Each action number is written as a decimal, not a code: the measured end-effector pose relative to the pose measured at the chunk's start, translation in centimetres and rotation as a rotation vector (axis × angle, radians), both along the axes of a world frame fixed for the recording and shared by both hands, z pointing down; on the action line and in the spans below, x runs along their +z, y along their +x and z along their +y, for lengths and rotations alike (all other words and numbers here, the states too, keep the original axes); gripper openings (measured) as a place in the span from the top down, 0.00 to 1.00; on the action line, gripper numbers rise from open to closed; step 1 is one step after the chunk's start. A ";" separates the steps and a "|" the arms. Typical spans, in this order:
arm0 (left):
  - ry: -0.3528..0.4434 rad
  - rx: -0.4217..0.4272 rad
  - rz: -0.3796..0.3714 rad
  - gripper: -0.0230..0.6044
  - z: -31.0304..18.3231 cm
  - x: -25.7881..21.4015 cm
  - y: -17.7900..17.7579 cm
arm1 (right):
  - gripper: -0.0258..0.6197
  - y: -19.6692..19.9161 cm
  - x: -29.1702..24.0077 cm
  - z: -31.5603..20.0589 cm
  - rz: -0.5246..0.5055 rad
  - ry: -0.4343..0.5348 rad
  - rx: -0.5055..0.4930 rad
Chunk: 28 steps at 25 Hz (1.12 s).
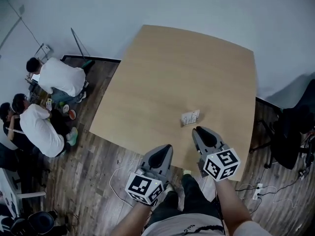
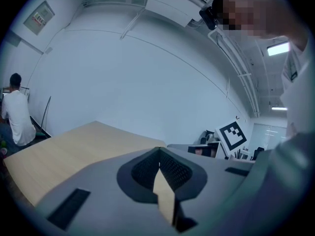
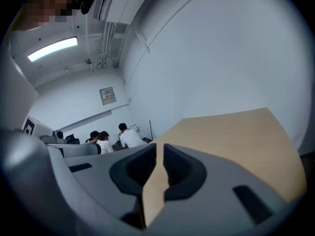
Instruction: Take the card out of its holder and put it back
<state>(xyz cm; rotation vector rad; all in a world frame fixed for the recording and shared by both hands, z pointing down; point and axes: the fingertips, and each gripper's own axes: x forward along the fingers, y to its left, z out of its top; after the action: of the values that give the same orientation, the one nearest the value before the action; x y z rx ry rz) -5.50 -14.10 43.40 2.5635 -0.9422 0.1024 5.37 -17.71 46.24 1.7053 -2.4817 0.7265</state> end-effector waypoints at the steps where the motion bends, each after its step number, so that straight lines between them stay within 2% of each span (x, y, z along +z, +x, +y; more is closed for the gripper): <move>1: 0.005 0.000 0.002 0.94 0.3 -0.6 -0.2 | 0.89 0.1 -1.0 0.3 0.000 0.015 0.013; 7: 0.023 0.014 0.022 0.94 2.0 -4.7 -0.2 | 0.92 -1.0 -6.0 2.8 0.018 0.075 -0.021; 16: 0.082 0.090 0.047 0.94 6.1 -11.1 0.8 | 0.94 -3.1 -11.9 7.6 -0.004 0.130 -0.023; 28: 0.113 0.092 0.070 0.94 9.3 -12.8 0.0 | 0.94 -3.9 -13.3 12.0 -0.035 0.124 0.024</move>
<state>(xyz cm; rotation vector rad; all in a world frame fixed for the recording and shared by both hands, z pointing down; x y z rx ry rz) -5.46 -4.78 30.56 2.6948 -0.8267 -0.0150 1.49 -5.70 32.96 1.7799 -2.5852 0.6221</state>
